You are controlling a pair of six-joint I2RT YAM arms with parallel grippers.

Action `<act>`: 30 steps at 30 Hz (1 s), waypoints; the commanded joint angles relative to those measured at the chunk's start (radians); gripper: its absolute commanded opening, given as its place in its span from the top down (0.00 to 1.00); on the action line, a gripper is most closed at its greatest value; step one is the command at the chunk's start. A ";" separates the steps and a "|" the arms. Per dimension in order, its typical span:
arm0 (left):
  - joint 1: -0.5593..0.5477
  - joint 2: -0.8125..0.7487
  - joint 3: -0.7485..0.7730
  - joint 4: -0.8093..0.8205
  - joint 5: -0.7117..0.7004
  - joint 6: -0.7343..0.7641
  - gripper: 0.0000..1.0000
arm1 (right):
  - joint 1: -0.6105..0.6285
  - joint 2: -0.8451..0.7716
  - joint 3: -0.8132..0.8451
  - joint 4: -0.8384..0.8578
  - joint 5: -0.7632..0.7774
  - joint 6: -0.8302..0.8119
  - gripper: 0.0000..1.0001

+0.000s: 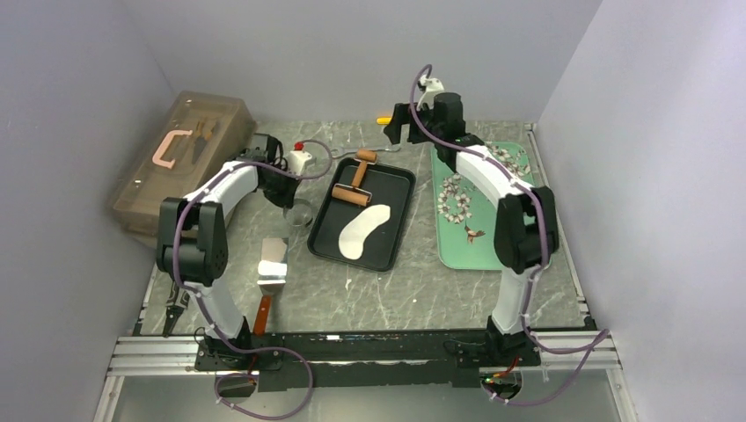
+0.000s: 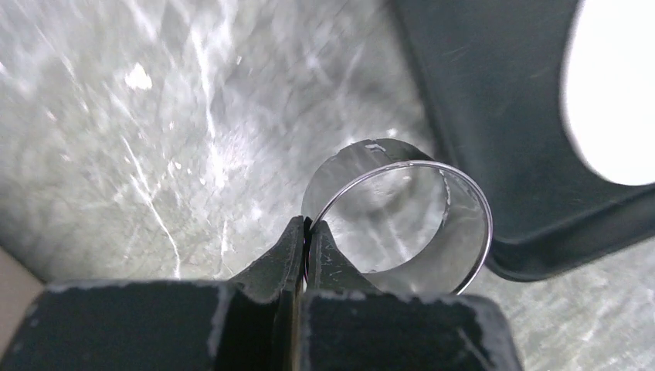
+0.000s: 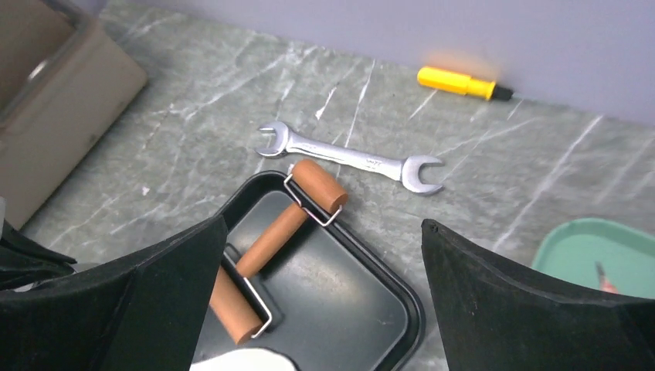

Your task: Roll out the dumpling wrappers from the dough

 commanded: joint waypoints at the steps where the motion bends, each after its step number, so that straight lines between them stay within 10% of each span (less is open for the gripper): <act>1: -0.132 -0.138 0.094 -0.045 0.068 0.060 1.00 | -0.001 -0.191 -0.139 0.090 0.048 -0.057 0.00; 8: -0.363 0.035 0.279 -0.129 0.076 0.047 1.00 | -0.067 -0.507 -0.515 0.415 -0.019 0.127 0.00; 20: -0.444 0.195 0.359 -0.105 -0.023 -0.010 1.00 | 0.035 -0.488 -0.486 -0.071 0.213 0.239 0.13; 30: -0.433 0.225 0.347 -0.121 0.014 -0.052 1.00 | 0.110 -0.516 -0.505 -0.143 0.334 0.286 0.10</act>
